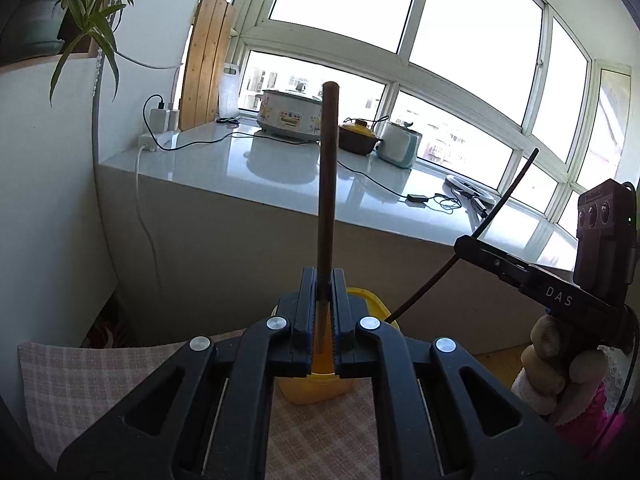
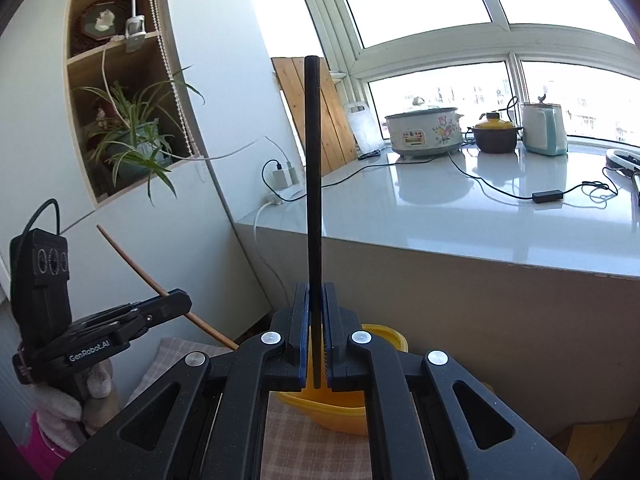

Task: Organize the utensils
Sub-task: 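Lift both chopsticks upright and carry them over the yellow container with both tools, then lower both chopsticks into the yellow container and open both tools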

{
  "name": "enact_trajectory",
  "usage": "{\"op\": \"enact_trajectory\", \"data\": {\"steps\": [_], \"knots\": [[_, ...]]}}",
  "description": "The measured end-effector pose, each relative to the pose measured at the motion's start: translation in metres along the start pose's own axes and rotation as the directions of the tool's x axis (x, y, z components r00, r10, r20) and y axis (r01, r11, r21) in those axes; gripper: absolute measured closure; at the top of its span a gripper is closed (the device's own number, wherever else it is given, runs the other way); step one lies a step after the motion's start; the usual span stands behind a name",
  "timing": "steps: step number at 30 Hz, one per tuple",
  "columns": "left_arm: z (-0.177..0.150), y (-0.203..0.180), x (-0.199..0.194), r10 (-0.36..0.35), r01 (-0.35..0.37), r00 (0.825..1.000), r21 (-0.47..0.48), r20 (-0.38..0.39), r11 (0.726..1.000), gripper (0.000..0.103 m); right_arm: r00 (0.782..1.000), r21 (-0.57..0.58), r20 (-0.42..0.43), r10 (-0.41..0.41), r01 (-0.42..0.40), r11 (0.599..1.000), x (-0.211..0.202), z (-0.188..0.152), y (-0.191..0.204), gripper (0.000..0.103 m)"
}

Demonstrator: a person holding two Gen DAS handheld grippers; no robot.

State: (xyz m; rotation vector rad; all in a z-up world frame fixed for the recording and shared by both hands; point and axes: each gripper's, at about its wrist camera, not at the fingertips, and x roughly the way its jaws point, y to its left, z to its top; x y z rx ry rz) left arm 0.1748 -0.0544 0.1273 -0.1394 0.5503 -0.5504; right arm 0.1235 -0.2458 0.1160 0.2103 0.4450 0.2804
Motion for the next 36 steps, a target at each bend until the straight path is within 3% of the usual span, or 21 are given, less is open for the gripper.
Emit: {"op": "enact_trajectory", "data": {"steps": [19, 36], "knots": [[-0.024, 0.004, 0.045, 0.004, -0.007, 0.995, -0.022, -0.104, 1.000, 0.099, 0.986, 0.009, -0.128, -0.110, 0.112, 0.994, 0.068, -0.022, -0.033, 0.099], [-0.041, 0.009, 0.052, -0.008, 0.000, 0.989, -0.056, -0.149, 0.998, 0.099, 0.970, 0.015, -0.204, -0.133, 0.139, 0.990, 0.076, -0.038, -0.040, 0.099]]}}
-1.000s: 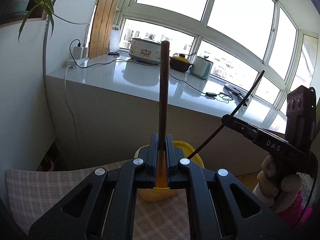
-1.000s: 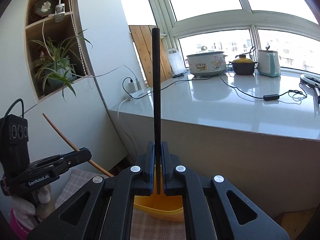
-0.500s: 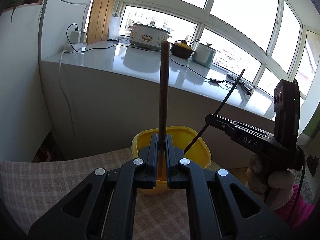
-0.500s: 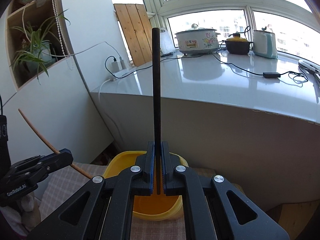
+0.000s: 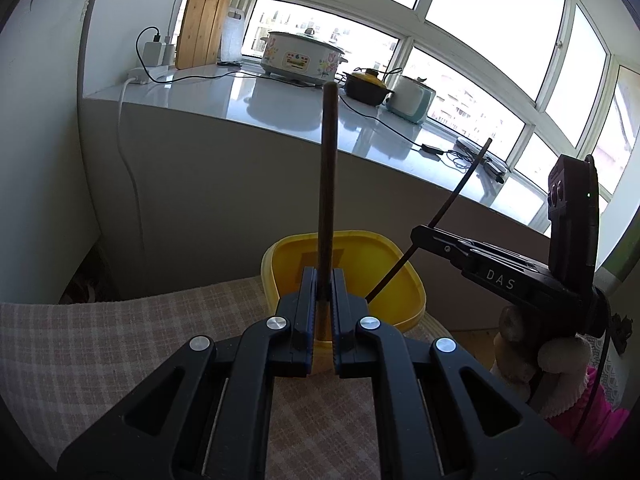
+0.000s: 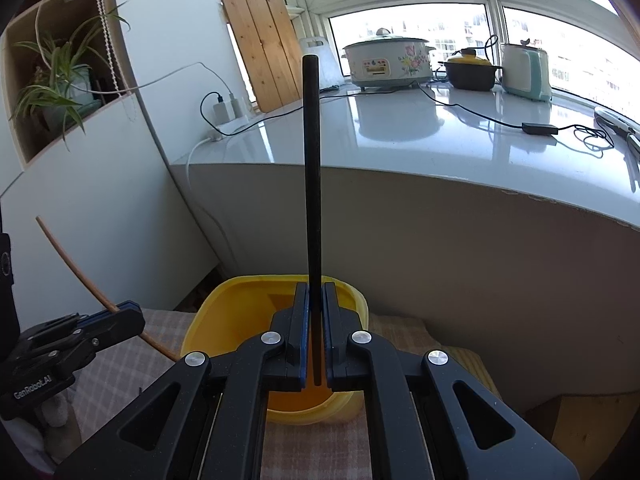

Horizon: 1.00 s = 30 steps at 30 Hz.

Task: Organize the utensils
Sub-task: 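Lower both chopsticks into the yellow container and open both tools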

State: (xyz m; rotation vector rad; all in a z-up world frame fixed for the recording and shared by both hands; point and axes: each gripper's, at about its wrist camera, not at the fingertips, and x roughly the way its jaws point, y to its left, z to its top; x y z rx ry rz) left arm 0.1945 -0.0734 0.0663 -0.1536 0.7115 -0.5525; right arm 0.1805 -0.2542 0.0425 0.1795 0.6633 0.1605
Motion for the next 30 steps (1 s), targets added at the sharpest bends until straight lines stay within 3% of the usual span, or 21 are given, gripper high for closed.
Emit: {"op": "enact_trajectory", "data": {"steps": [19, 21, 26, 29, 30], "knots": [[-0.013, 0.004, -0.041, 0.005, -0.005, 0.999, 0.004, 0.051, 1.000, 0.099, 0.997, -0.019, 0.070, -0.041, 0.042, 0.999, -0.036, -0.012, 0.009, 0.095], [-0.017, 0.008, -0.048, 0.013, -0.013, 0.998, 0.002, 0.056, 1.000, 0.099, 0.996, -0.032, 0.085, -0.038, 0.041, 0.999, -0.042, -0.013, 0.012, 0.078], [-0.032, 0.019, -0.064, 0.056, -0.057, 0.997, 0.005, 0.054, 0.998, 0.097, 0.991, -0.094, 0.132, -0.032, 0.044, 0.995, -0.059, -0.021, 0.026, 0.055], [-0.045, 0.029, -0.075, 0.078, -0.078, 0.995, -0.005, 0.059, 0.997, 0.073, 0.988, -0.111, 0.154, -0.011, 0.029, 0.993, -0.068, -0.028, 0.032, 0.031], [-0.049, 0.033, -0.079, 0.090, -0.090, 0.994, -0.011, 0.063, 0.996, 0.066, 0.985, -0.109, 0.172, -0.006, 0.025, 0.994, -0.072, -0.031, 0.033, 0.029]]}}
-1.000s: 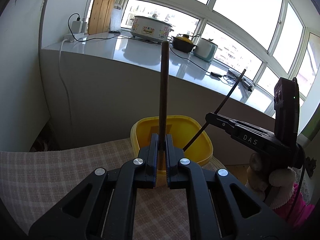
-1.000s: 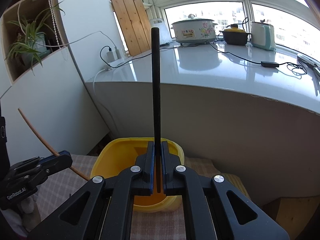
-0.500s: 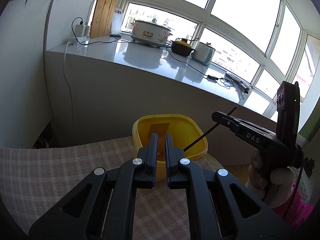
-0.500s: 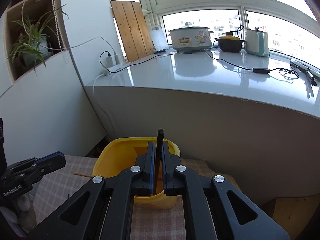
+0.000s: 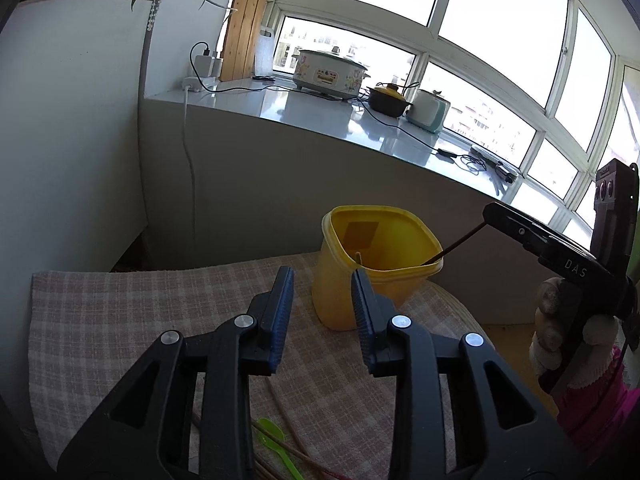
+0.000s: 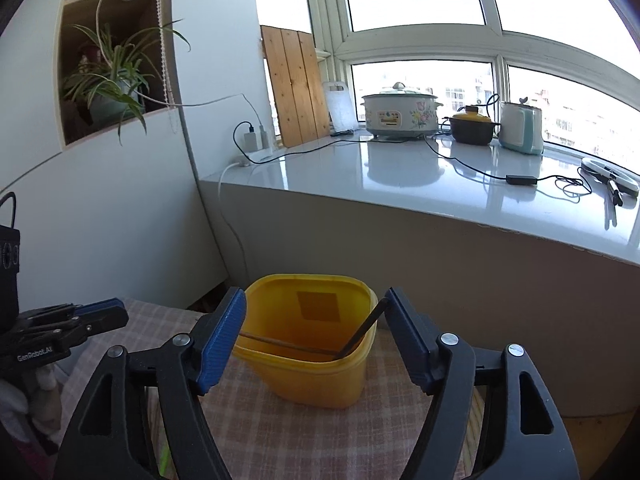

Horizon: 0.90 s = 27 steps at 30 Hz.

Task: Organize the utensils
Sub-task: 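Lower both chopsticks into the yellow container and open both tools, then move both open tools back to the utensil pile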

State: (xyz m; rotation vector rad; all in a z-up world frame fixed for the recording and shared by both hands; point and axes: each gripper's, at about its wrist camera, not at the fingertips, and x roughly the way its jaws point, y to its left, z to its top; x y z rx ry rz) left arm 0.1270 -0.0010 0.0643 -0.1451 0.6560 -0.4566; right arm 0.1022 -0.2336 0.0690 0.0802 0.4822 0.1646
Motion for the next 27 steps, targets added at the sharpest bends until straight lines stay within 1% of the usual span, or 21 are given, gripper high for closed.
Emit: {"op": "enact_trajectory", "data": {"steps": [2, 4, 6, 7, 12, 17, 23, 26, 27], "knots": [[-0.009, 0.009, -0.007, 0.031, -0.031, 1.000, -0.011, 0.000, 0.999, 0.063, 0.999, 0.004, 0.046, 0.007, -0.007, 1.000, -0.009, -0.004, 0.002, 0.021], [-0.017, 0.019, -0.013, 0.068, -0.068, 0.998, -0.019, -0.014, 0.998, 0.063, 0.997, 0.000, 0.080, 0.019, -0.019, 1.000, -0.016, -0.007, 0.006, 0.015], [-0.027, 0.029, -0.016, 0.096, -0.097, 0.995, -0.031, -0.032, 0.995, 0.063, 0.997, -0.008, 0.075, 0.037, -0.036, 0.999, -0.018, -0.011, 0.010, 0.003], [-0.032, 0.034, -0.017, 0.106, -0.108, 0.993, -0.038, -0.044, 0.993, 0.063, 0.997, -0.012, 0.064, 0.053, -0.052, 0.999, -0.018, -0.012, 0.012, 0.000], [-0.061, 0.060, -0.017, 0.152, -0.163, 0.980, -0.077, -0.126, 0.984, 0.063, 0.994, -0.051, -0.015, 0.111, -0.111, 0.992, -0.009, -0.026, 0.026, 0.000], [-0.091, 0.083, -0.015, 0.147, -0.177, 0.968, -0.139, -0.204, 0.974, 0.063, 0.981, -0.075, -0.095, 0.170, -0.178, 0.981, 0.001, -0.043, 0.042, 0.000], [-0.124, 0.095, -0.014, 0.103, -0.163, 0.960, -0.221, -0.262, 0.961, 0.063, 0.952, -0.114, -0.199, 0.231, -0.256, 0.960, 0.019, -0.066, 0.069, 0.001], [-0.138, 0.097, -0.012, 0.088, -0.162, 0.953, -0.243, -0.291, 0.956, 0.063, 0.932, -0.135, -0.249, 0.263, -0.303, 0.943, 0.029, -0.077, 0.084, 0.001], [-0.142, 0.099, -0.011, 0.085, -0.164, 0.950, -0.248, -0.300, 0.955, 0.063, 0.924, -0.141, -0.267, 0.274, -0.318, 0.937, 0.033, -0.080, 0.088, 0.004]]}}
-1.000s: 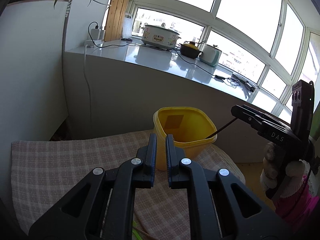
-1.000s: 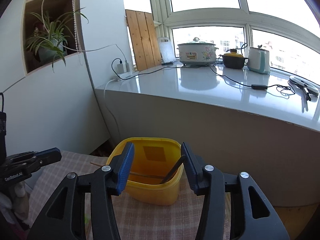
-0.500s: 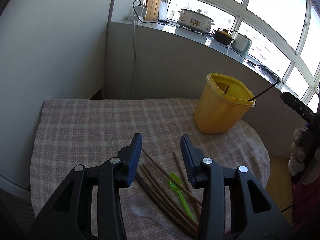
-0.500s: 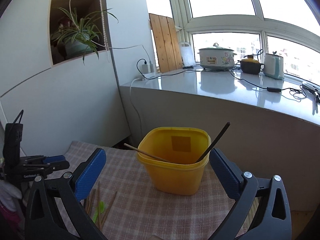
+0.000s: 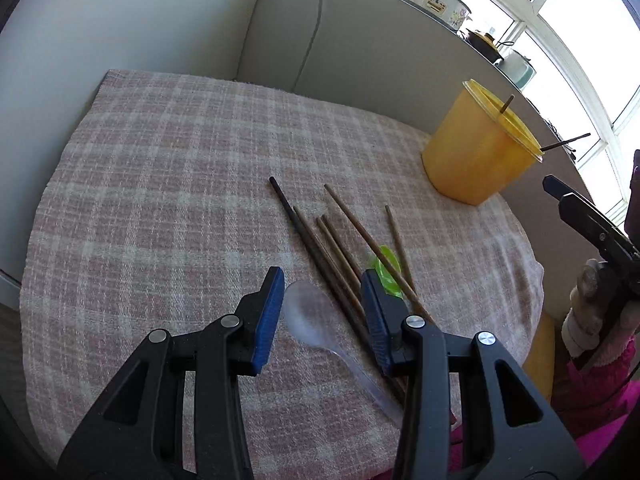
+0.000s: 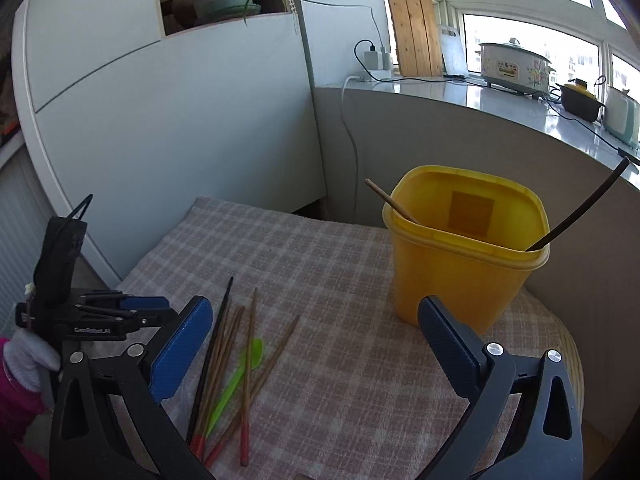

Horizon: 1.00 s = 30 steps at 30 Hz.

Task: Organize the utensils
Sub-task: 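Move both open tools back to the utensil pile, then grasp the clear plastic spoon with the left tool while the right tool grasps a wooden chopstick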

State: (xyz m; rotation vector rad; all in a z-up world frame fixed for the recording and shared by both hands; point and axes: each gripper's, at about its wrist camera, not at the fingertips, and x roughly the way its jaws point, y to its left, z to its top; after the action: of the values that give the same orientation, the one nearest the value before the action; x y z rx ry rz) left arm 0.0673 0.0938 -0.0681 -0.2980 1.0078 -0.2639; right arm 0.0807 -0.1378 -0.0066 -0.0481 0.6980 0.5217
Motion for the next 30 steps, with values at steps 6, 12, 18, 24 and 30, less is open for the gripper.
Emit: {"op": "enact_trajectory", "data": {"steps": [6, 12, 18, 24, 30], "knots": [[-0.017, 0.014, 0.011, -0.012, 0.010, 0.999, -0.052, -0.038, 0.999, 0.063, 0.986, -0.014, -0.142, 0.092, -0.095, 0.995, 0.038, -0.013, 0.013, 0.027], [-0.024, 0.013, 0.020, -0.024, 0.021, 0.998, -0.050, -0.053, 0.999, 0.063, 0.947, 0.035, -0.283, 0.154, -0.150, 0.988, 0.075, -0.021, 0.015, 0.052], [-0.020, 0.016, 0.030, -0.046, 0.043, 0.997, -0.060, -0.059, 0.997, 0.063, 0.910, 0.074, -0.362, 0.204, -0.190, 0.979, 0.102, -0.017, 0.020, 0.064], [-0.014, 0.029, 0.034, -0.079, 0.073, 0.995, -0.089, -0.061, 0.993, 0.073, 0.885, 0.057, -0.415, 0.214, -0.209, 0.976, 0.124, -0.011, 0.032, 0.070], [-0.012, 0.035, 0.034, -0.104, 0.098, 0.993, -0.103, -0.062, 0.990, 0.075, 0.871, 0.040, -0.449, 0.198, -0.203, 0.978, 0.144, -0.006, 0.040, 0.072]]}}
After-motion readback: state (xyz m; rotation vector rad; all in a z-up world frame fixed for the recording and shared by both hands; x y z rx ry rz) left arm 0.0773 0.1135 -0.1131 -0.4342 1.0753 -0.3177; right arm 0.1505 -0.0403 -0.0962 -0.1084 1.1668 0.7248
